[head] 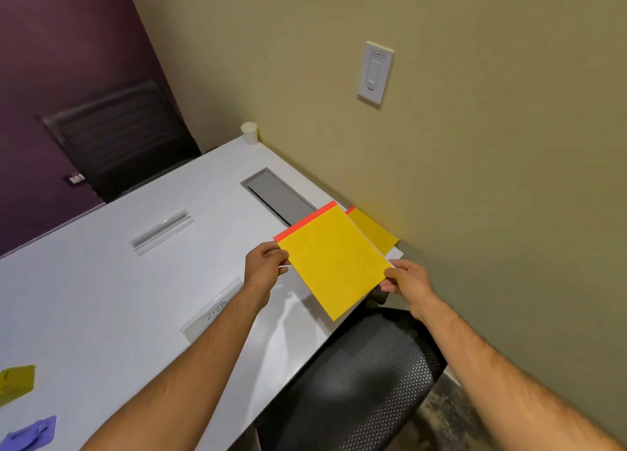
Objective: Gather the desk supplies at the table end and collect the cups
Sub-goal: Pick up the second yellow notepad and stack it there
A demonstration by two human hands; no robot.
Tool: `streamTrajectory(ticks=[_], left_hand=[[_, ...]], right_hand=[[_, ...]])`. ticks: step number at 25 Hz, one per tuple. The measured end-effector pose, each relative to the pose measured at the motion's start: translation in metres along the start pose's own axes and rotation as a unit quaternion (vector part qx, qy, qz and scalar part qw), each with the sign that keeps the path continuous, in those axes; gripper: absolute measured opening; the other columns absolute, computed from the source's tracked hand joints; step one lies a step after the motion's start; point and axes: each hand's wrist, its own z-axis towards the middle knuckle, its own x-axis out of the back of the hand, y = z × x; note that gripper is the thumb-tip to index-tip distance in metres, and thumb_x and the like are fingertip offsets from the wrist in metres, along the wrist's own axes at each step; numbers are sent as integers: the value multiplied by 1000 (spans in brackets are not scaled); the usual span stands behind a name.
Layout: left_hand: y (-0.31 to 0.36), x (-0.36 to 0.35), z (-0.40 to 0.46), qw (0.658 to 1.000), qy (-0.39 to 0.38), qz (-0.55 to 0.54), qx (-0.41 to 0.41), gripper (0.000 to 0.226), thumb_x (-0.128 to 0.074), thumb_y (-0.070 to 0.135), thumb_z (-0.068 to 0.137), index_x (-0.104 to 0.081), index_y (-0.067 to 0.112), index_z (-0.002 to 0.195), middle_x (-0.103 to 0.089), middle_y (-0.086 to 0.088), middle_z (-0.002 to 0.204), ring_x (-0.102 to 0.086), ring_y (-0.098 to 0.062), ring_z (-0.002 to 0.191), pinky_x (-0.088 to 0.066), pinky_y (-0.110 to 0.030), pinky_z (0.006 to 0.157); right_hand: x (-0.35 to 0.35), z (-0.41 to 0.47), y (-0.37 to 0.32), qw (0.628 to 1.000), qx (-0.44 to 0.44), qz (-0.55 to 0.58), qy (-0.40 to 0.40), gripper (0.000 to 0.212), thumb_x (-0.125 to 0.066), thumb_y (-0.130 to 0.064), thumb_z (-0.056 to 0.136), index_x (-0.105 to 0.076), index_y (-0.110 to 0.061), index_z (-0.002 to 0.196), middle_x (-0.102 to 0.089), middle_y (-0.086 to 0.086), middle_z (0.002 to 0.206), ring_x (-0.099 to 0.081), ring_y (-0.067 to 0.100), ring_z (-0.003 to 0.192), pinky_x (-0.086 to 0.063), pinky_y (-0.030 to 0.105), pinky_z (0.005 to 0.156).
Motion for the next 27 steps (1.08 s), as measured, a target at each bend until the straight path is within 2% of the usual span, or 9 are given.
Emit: streamTrajectory(ticks=[3, 8, 11, 13, 17, 19, 22, 24, 27], left_hand=[[-2, -32, 22, 1000, 12, -8, 6, 21, -66, -5, 85, -62, 5, 103, -64, -9, 78, -68, -19, 68, -58, -33, 68], [-13, -81, 57, 999, 30, -11, 41, 28, -66, -8, 84, -58, 11, 103, -58, -7, 75, -67, -21, 68, -56, -33, 64], [-25, -103, 79, 997, 48, -6, 61, 27, -65, -8, 84, -58, 12, 101, -60, -11, 81, -68, -25, 73, -55, -34, 63], [-34, -117, 97, 997, 54, -1, 63, 26, -65, -9, 85, -58, 12, 98, -59, -11, 79, -67, -27, 74, -55, -34, 64], [-55, -138, 137, 995, 63, 33, 75, 24, -65, -14, 82, -59, 8, 88, -53, -4, 62, -60, -23, 61, -55, -36, 64], [-69, -147, 158, 994, 63, 51, 79, 21, -67, -13, 80, -61, 4, 90, -52, -2, 57, -60, -24, 60, -56, -35, 64], [-83, -159, 182, 993, 64, 61, 84, 20, -68, -12, 81, -61, 3, 92, -57, -9, 62, -67, -27, 62, -56, -30, 57], [-93, -167, 194, 991, 64, 60, 100, 21, -68, -11, 82, -61, 5, 92, -59, -9, 65, -69, -27, 64, -60, -35, 64], [-106, -176, 209, 990, 51, 64, 111, 21, -68, -11, 80, -60, 7, 88, -62, -9, 66, -68, -29, 66, -62, -45, 73]], right_hand=[[15, 39, -5, 1000, -10, 8, 28, 28, -62, 6, 89, -59, -3, 115, -65, 21, 82, -63, 24, 62, -59, 24, 53], [28, 101, -6, 992, -73, 93, 38, 34, -63, 11, 85, -56, 3, 118, -61, 19, 84, -59, 21, 64, -57, 22, 49], [33, 128, -6, 990, -102, 96, 31, 11, -61, 14, 85, -60, 3, 89, -55, 15, 75, -55, 20, 62, -59, 25, 55], [35, 150, -8, 989, -111, 94, 27, 18, -61, 14, 86, -57, -1, 77, -53, 13, 71, -54, 19, 62, -58, 30, 67], [39, 199, 3, 988, -132, 80, 21, 16, -61, 13, 88, -61, -2, 82, -60, 13, 79, -58, 20, 66, -59, 30, 69], [40, 225, 12, 987, -151, 61, 21, 15, -62, 10, 88, -63, -4, 83, -63, 15, 83, -61, 22, 68, -60, 32, 70], [39, 253, 22, 988, -154, 29, 18, 16, -61, 8, 90, -62, -6, 81, -64, 16, 81, -62, 24, 65, -60, 27, 56], [38, 268, 30, 989, -150, 3, 17, 18, -60, 9, 89, -61, -6, 79, -63, 15, 77, -61, 24, 63, -58, 24, 50], [38, 284, 41, 986, -164, 6, 8, 17, -58, 12, 88, -61, -5, 89, -61, 14, 78, -61, 23, 66, -58, 24, 54]])
